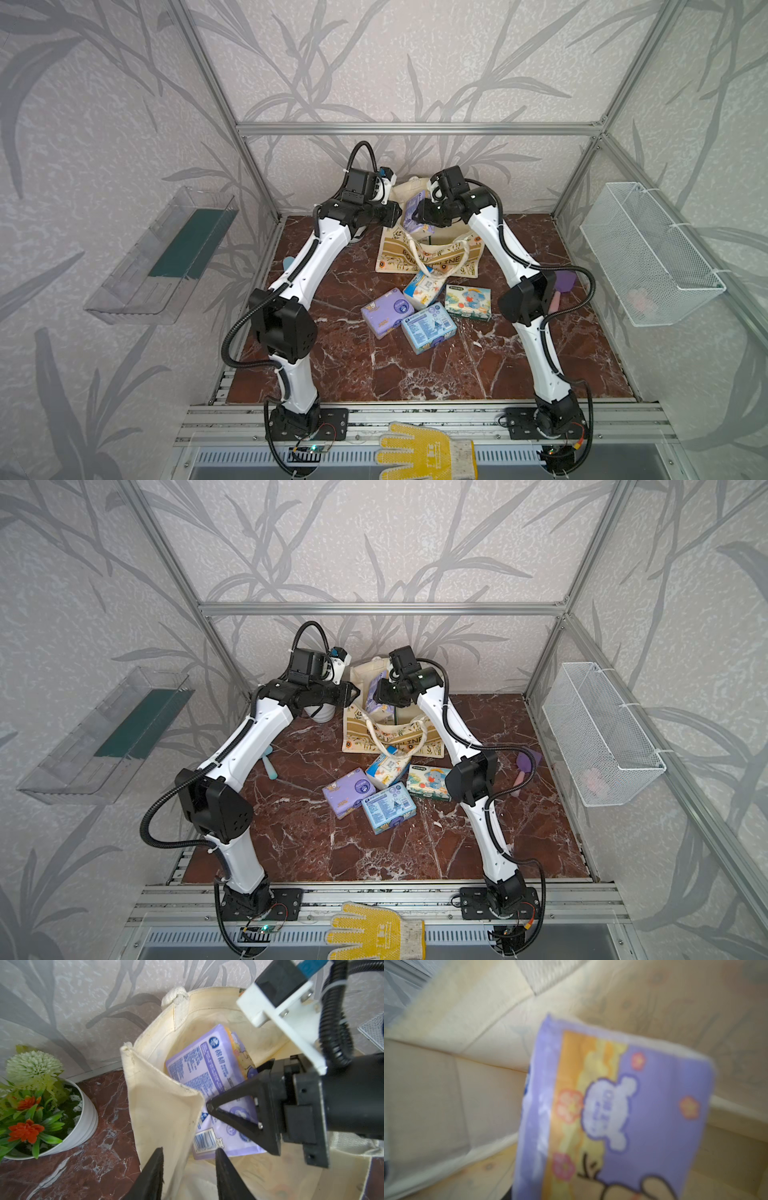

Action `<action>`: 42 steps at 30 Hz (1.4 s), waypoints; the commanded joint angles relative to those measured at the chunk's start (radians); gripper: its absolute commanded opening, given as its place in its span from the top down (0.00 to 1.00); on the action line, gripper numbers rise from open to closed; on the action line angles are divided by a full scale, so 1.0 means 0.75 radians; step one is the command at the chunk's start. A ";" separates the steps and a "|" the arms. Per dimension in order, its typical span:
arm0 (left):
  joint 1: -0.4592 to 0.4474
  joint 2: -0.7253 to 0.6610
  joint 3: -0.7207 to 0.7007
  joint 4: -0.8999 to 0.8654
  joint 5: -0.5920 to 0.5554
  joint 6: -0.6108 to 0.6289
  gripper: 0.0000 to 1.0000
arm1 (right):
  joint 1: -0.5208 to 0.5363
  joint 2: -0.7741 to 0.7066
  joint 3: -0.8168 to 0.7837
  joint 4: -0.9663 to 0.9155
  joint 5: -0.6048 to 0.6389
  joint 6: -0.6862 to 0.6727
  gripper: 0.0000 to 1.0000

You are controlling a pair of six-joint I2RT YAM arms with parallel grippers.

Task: Put tissues into the canvas bag
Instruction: Place the pack of facial tissues in the canvas bag.

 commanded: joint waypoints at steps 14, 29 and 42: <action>0.009 -0.074 -0.059 0.202 0.196 -0.169 0.99 | 0.035 0.115 -0.080 0.008 -0.089 -0.031 0.49; 0.130 -0.162 -0.259 0.489 0.428 -0.397 1.00 | -0.016 0.125 -0.294 0.091 -0.147 -0.076 0.32; 0.144 -0.234 -0.387 0.531 0.326 -0.384 0.95 | -0.018 0.007 -0.287 0.044 0.007 -0.178 0.02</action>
